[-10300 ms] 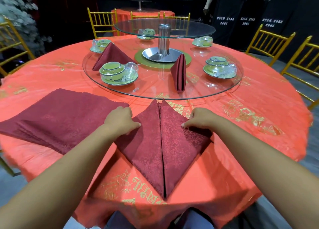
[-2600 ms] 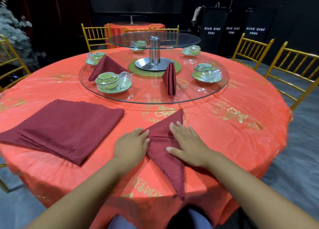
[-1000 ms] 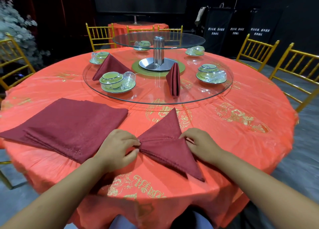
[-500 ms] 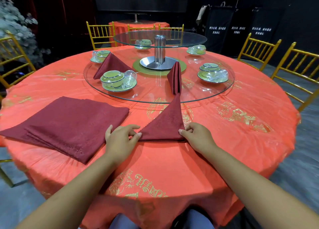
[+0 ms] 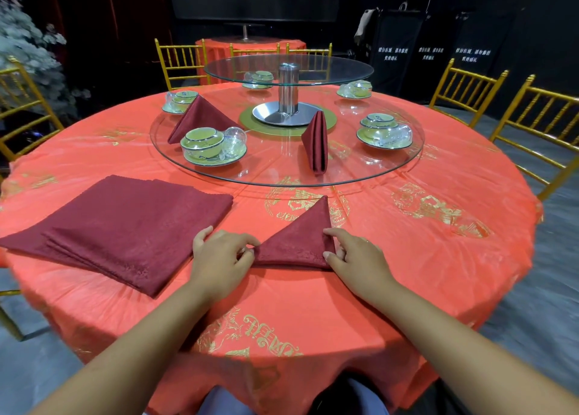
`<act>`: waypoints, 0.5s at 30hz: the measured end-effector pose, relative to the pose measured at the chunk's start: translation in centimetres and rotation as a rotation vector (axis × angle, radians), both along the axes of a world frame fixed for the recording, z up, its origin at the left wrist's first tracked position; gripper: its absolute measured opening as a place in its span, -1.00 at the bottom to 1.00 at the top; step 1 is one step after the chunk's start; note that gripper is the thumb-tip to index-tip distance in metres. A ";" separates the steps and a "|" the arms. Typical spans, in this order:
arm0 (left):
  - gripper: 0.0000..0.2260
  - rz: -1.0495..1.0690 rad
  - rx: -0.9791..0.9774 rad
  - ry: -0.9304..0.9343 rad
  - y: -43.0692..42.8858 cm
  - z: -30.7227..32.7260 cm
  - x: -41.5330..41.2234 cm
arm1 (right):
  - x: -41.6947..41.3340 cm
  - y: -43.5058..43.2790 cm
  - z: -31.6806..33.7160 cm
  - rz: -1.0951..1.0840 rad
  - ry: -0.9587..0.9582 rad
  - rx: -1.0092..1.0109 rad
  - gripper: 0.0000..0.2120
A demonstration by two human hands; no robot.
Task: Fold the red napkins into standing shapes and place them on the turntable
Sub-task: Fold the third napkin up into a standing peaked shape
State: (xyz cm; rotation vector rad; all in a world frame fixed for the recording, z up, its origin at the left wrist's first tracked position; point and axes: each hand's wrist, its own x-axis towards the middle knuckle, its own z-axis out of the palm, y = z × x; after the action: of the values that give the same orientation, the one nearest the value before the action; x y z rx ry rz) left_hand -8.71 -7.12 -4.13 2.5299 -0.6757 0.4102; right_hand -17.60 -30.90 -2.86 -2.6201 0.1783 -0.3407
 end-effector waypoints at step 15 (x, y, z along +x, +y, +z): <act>-0.37 -0.134 0.473 0.198 -7.0 1.5 -1.5 | 0.3 -0.1 -0.3 -0.024 0.033 -0.187 -0.59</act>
State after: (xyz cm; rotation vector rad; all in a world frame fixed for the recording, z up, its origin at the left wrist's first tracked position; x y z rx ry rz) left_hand -10.25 -14.15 -2.62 2.8847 -0.9461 -0.0592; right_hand -17.25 -31.01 -3.18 -2.8117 0.1980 -0.3379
